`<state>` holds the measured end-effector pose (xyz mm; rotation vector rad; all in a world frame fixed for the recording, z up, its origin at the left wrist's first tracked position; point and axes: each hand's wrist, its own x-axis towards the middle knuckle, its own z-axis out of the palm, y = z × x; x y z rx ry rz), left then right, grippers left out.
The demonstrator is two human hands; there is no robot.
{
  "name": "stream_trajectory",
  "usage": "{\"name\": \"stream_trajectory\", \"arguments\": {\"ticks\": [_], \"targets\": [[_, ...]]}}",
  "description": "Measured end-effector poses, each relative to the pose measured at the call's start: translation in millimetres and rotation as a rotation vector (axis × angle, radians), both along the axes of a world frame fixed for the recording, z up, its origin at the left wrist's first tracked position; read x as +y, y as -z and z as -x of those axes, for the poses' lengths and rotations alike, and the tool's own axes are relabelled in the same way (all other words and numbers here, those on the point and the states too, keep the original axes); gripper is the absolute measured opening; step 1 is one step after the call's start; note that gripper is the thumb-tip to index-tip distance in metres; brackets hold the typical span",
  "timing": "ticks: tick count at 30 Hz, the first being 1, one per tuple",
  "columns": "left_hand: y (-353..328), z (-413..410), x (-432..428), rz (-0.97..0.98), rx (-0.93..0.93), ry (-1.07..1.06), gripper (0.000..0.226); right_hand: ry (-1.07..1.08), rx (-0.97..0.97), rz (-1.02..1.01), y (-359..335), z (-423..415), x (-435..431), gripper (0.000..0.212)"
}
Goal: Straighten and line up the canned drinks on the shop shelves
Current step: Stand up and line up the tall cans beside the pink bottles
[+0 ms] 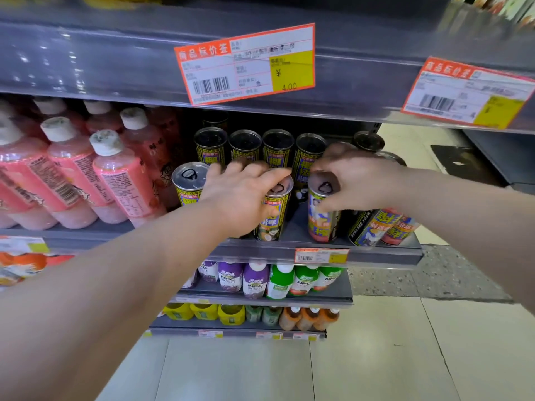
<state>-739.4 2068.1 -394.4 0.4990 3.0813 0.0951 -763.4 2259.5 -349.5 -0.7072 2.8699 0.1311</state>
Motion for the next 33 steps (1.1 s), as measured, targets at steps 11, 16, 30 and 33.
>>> {"name": "stream_trajectory", "arguments": {"ticks": [11, 16, 30, 33], "targets": [[2, 2, -2, 0.000, -0.009, 0.008, 0.067, 0.027, -0.252, 0.204, 7, 3, -5, 0.075], [1, 2, -1, 0.002, -0.012, 0.014, 0.067, 0.083, -0.159, 0.145, 7, 4, -9, 0.056], [0, 2, -2, 0.005, -0.017, 0.021, 0.067, 0.130, -0.178, 0.249, 10, -4, -12, 0.066], [0, 2, -2, 0.002, -0.019, 0.018, 0.068, 0.164, -0.198, 0.217, -3, -4, -3, 0.079]]}}
